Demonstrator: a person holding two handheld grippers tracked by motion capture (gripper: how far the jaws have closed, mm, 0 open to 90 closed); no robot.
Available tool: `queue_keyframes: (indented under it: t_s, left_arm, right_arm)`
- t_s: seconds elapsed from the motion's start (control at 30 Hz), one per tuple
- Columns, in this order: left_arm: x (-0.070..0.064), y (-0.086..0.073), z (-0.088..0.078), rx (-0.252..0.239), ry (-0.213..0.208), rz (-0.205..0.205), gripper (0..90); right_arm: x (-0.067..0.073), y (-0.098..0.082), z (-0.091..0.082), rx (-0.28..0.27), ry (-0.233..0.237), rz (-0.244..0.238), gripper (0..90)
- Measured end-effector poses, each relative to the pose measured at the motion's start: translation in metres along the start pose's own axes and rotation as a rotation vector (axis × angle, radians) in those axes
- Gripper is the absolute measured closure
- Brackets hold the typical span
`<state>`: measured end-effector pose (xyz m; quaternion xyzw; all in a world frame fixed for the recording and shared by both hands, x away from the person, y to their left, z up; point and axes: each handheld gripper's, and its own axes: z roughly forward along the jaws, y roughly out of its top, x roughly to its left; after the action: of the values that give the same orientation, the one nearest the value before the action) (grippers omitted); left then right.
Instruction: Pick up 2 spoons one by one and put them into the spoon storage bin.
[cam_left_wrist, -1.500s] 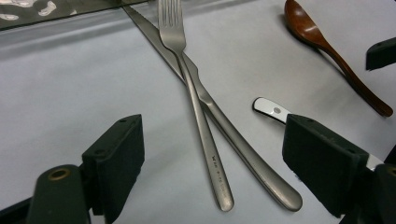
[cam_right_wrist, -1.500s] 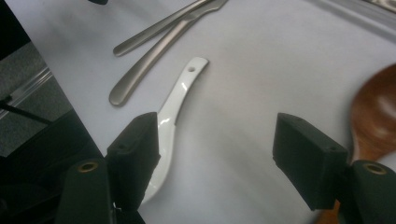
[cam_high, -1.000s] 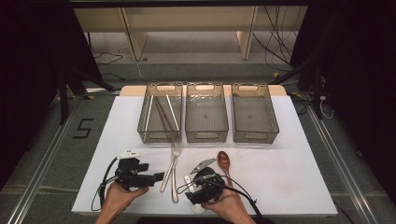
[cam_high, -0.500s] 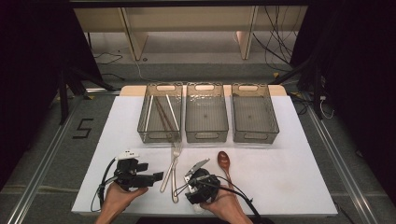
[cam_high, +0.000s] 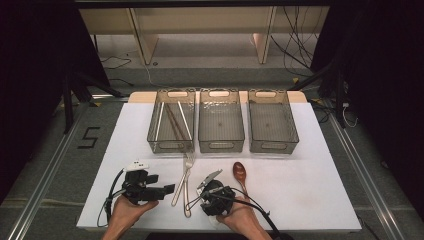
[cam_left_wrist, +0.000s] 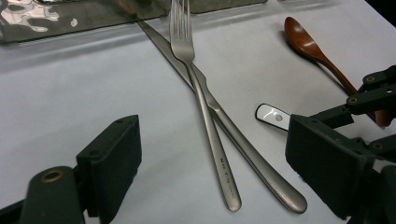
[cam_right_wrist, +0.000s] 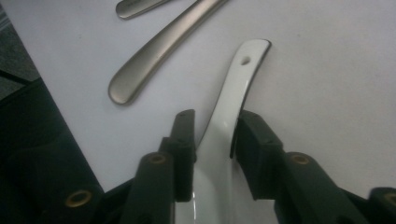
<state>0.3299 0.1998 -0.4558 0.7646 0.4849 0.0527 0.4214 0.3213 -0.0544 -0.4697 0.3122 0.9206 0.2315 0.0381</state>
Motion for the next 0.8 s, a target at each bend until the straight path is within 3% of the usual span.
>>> queue_keyframes:
  t_s: [0.27,0.5,0.8]
  left_arm:
    - [0.0,0.0,0.0,-0.004,-0.003,0.001,18.1]
    - [0.0,0.0,-0.001,-0.019,-0.003,0.011,18.1]
    - [0.0,-0.001,-0.002,-0.049,-0.007,0.01,18.1]
  right_arm:
    - [-0.004,-0.001,-0.002,-0.013,0.026,0.009,84.0]
    - [-0.005,-0.002,-0.005,-0.014,0.027,0.0,85.0]
    - [-0.017,-0.004,-0.02,-0.05,0.01,0.003,85.2]
